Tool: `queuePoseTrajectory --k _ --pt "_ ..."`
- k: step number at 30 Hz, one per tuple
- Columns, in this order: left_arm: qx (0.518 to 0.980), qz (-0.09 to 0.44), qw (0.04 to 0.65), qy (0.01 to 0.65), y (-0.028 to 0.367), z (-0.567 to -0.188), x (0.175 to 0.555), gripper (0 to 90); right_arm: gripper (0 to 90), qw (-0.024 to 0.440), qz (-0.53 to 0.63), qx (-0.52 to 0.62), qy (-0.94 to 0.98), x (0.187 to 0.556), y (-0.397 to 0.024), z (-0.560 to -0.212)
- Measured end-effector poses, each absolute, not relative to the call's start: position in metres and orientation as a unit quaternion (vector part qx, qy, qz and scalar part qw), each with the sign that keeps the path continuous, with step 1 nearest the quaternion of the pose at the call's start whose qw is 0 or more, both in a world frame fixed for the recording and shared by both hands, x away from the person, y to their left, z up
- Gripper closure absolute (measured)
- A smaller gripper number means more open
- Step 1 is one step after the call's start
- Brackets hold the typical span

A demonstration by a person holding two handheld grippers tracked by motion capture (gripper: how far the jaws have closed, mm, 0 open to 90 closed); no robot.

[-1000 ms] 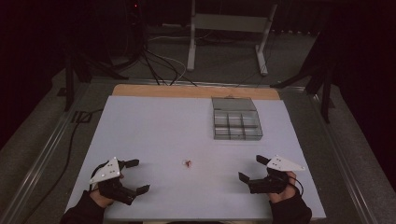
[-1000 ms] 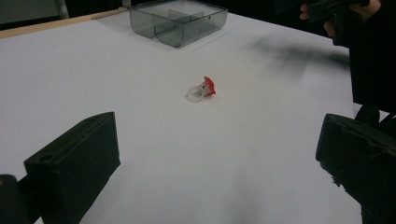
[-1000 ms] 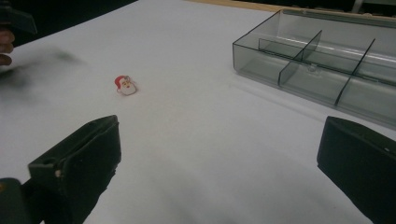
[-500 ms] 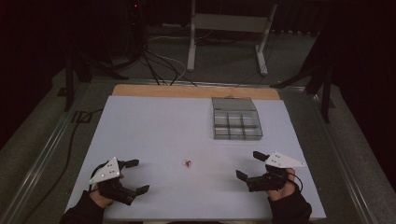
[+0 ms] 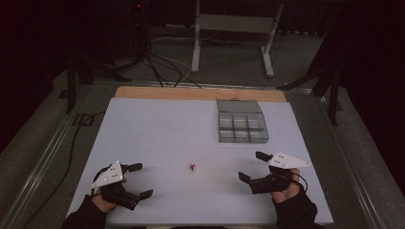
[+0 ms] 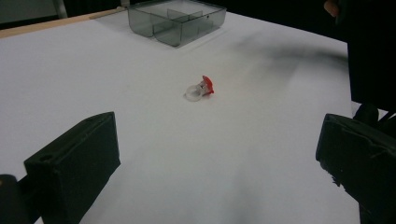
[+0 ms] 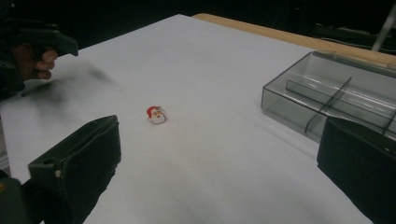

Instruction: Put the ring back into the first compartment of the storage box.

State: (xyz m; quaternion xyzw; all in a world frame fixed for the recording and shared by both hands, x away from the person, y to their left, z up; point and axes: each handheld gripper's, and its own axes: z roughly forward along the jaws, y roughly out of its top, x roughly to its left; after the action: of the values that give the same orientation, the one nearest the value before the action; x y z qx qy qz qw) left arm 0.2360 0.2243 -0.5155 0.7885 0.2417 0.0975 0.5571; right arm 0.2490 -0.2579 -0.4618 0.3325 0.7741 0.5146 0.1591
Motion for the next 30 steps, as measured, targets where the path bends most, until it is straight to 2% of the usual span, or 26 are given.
queuePoseTrajectory --k 30 --pt "0.788 0.097 0.559 0.240 0.224 -0.515 0.235 0.4 0.0 0.123 0.523 0.285 0.794 0.265 -0.216 -0.450"
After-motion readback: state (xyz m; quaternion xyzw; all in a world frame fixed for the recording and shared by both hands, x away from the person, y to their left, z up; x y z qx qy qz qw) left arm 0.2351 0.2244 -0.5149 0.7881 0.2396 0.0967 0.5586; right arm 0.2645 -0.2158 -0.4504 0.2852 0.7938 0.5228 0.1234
